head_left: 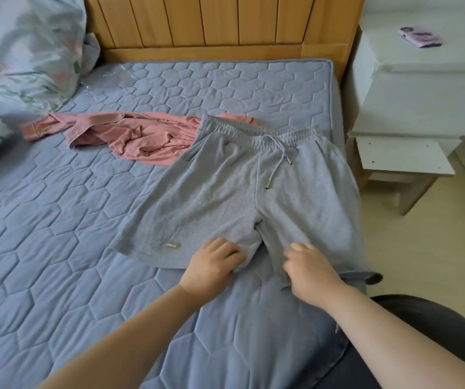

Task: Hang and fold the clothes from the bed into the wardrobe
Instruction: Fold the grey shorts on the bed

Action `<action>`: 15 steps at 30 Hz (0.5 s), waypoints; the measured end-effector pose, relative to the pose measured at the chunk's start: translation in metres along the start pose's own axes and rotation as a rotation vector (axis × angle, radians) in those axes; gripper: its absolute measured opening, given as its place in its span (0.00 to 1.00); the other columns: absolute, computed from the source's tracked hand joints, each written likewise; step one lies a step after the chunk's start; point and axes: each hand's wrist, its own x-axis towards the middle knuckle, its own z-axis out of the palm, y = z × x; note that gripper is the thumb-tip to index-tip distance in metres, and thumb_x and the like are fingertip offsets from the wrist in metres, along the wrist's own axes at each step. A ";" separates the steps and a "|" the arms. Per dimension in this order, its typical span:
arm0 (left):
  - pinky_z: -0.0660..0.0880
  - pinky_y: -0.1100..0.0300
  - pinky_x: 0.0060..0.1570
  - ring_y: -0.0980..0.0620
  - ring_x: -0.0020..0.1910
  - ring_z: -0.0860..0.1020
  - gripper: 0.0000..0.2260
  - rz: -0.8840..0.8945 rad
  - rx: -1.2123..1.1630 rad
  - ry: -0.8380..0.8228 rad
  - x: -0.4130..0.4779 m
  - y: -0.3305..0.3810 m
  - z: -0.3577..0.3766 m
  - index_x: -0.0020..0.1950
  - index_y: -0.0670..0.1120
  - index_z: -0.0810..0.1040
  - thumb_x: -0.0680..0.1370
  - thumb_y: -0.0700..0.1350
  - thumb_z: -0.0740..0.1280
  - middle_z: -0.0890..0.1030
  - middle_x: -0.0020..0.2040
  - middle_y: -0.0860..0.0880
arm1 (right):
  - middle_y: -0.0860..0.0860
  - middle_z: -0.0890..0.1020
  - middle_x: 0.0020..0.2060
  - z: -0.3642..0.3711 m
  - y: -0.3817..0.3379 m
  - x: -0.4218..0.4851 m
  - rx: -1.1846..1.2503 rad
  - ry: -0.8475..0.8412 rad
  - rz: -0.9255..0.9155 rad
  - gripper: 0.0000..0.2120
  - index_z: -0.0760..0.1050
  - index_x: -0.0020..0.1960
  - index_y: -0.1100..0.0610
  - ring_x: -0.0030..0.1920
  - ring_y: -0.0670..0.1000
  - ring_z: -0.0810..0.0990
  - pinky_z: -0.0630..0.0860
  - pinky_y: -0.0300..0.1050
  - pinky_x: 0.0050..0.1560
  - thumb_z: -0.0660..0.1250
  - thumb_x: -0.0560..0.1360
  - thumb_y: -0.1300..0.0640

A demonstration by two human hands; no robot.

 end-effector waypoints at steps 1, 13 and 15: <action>0.76 0.57 0.35 0.45 0.37 0.78 0.12 0.056 -0.001 -0.084 -0.004 0.002 -0.001 0.46 0.42 0.83 0.64 0.32 0.73 0.80 0.41 0.46 | 0.55 0.78 0.38 0.006 -0.001 -0.003 0.002 -0.093 0.047 0.05 0.78 0.36 0.60 0.44 0.57 0.75 0.70 0.47 0.47 0.63 0.66 0.62; 0.77 0.58 0.47 0.46 0.47 0.80 0.17 -0.235 -0.020 -0.157 -0.046 -0.014 -0.001 0.51 0.43 0.83 0.62 0.37 0.73 0.82 0.49 0.47 | 0.49 0.73 0.53 0.021 -0.053 0.027 0.385 -0.028 0.218 0.25 0.71 0.55 0.54 0.56 0.51 0.72 0.72 0.48 0.53 0.70 0.67 0.39; 0.77 0.60 0.43 0.49 0.43 0.80 0.10 -0.266 -0.048 -0.109 -0.045 -0.015 -0.001 0.47 0.44 0.84 0.69 0.42 0.67 0.83 0.45 0.50 | 0.51 0.74 0.54 0.024 -0.070 0.035 0.198 -0.086 0.206 0.26 0.70 0.56 0.55 0.57 0.53 0.72 0.70 0.50 0.53 0.68 0.68 0.38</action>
